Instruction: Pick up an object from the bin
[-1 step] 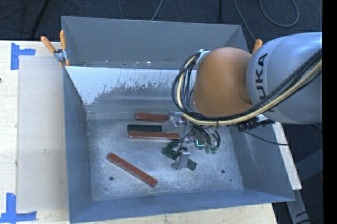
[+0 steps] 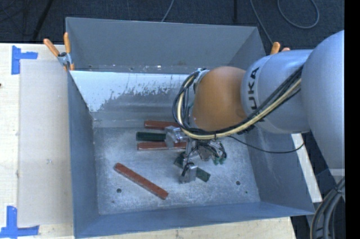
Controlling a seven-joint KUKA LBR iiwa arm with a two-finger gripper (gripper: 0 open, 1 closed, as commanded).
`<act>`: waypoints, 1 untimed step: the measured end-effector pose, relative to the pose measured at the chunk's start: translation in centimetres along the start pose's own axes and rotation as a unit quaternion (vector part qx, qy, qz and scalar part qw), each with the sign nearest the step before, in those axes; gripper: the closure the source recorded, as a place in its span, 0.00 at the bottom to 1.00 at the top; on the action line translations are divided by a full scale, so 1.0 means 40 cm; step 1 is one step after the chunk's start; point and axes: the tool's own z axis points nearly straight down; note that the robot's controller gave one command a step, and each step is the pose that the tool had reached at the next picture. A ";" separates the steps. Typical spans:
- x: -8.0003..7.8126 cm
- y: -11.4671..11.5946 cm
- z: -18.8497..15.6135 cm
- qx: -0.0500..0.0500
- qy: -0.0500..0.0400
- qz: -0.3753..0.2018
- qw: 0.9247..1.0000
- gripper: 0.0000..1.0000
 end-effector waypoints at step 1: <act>-0.050 0.214 -0.018 -0.002 0.000 -0.042 0.999 0.00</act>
Offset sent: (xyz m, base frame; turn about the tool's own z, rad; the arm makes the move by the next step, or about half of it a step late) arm -0.0025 0.0825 0.0072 -0.0761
